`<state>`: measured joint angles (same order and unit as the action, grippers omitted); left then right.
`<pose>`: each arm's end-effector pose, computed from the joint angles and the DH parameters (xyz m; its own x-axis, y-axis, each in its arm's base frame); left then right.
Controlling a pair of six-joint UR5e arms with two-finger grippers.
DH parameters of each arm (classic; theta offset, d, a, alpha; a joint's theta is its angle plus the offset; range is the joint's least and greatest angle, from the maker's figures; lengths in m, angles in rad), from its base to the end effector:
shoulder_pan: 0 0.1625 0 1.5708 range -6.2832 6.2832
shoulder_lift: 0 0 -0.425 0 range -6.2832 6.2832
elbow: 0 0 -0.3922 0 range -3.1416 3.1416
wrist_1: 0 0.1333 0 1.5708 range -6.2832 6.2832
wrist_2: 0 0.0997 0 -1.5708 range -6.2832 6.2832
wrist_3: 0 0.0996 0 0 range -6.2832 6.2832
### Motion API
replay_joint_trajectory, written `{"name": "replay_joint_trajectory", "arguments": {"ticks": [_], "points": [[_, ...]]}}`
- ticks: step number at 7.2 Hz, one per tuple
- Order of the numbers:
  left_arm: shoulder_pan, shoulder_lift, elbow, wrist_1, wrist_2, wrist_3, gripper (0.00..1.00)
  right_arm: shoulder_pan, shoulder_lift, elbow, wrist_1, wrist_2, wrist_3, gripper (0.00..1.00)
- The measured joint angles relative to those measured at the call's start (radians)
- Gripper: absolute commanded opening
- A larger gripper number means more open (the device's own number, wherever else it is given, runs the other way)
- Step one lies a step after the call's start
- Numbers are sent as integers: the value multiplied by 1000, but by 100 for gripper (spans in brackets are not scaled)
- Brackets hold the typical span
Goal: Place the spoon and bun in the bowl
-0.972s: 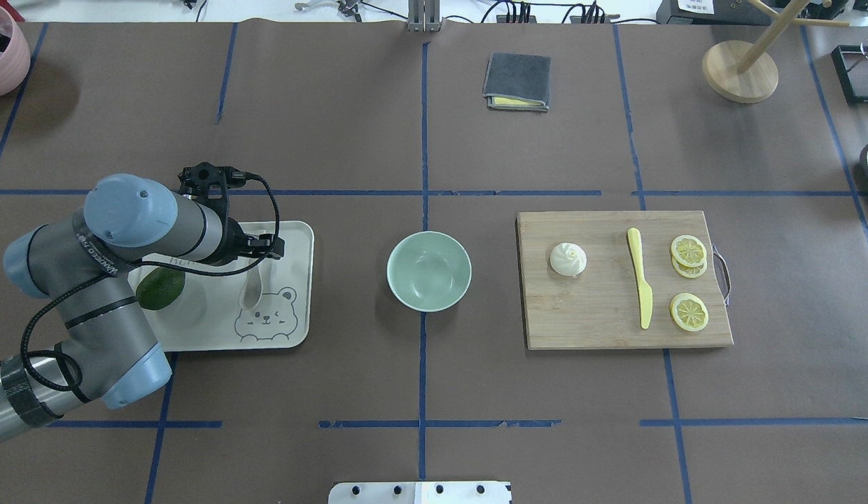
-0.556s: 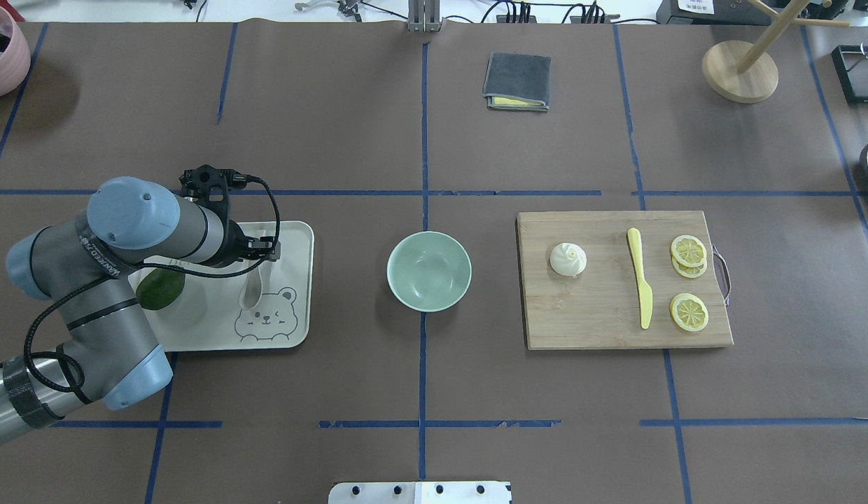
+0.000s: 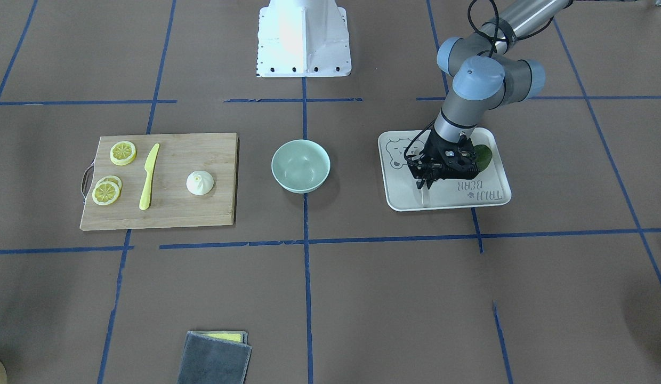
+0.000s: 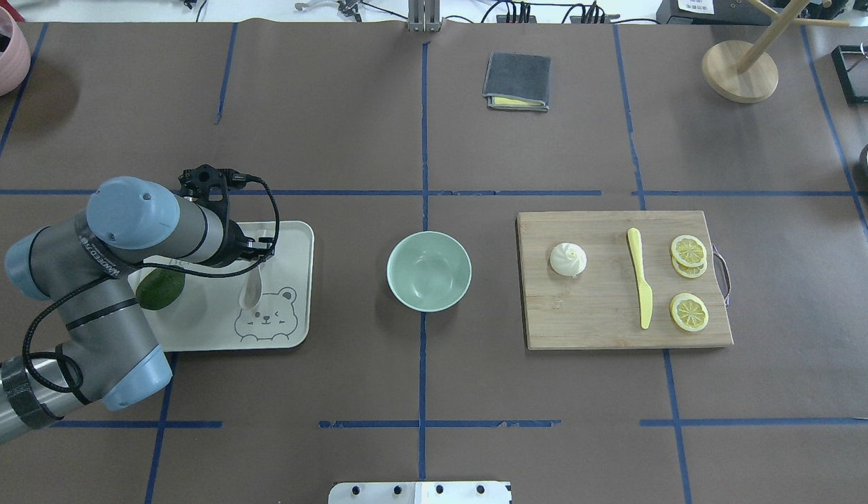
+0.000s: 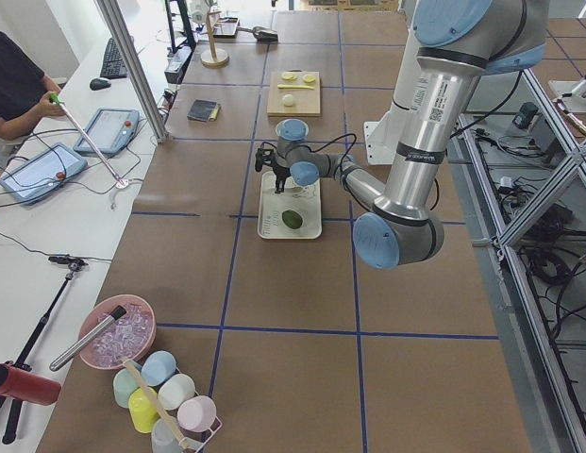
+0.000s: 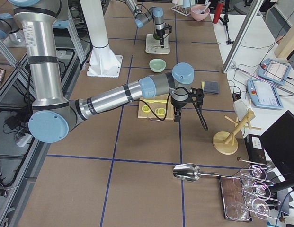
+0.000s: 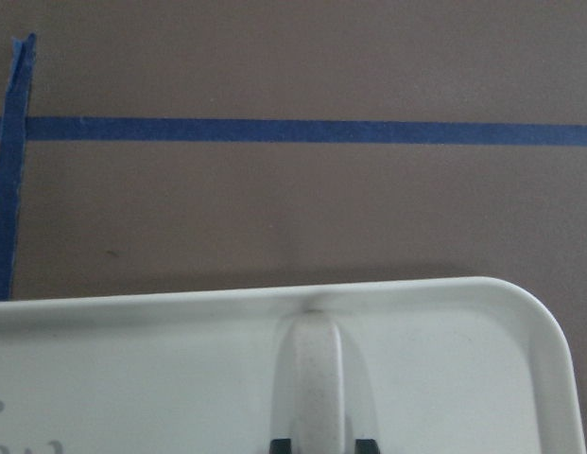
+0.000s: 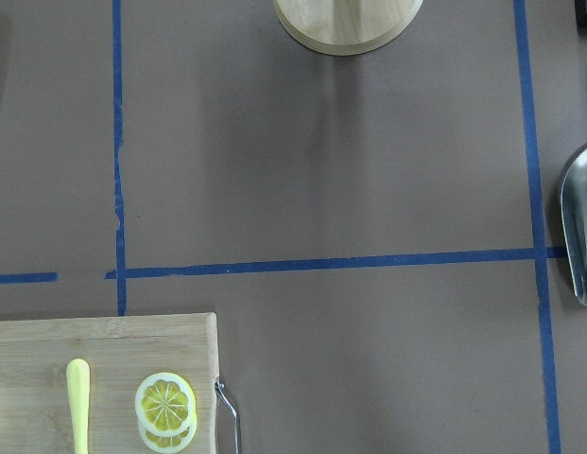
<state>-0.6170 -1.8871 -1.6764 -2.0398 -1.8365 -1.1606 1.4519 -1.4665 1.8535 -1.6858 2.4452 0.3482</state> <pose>0.4497 -0.4504 0.3887 0.6265 0.0274 -0.7790 0.1547 0.9751 0.1587 -0.0053 -0.5237 0.4719 0.6147 0.0625 0.7863 -0.1016 0.9948 0.0004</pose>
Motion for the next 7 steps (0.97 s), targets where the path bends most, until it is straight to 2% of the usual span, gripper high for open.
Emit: {"name": "replay_joint_trajectory", "arguments": {"ticks": [3,5,7], "points": [[-14,38,-127,17,-8,-12,0,-51,10,16,24,-1,69,100],[-8,-7,-150,22,-9,-150,0,-147,15,18,185,-23,293,100],[-3,-95,-141,18,-10,-332,0,-296,33,20,332,-129,526,100]]}}
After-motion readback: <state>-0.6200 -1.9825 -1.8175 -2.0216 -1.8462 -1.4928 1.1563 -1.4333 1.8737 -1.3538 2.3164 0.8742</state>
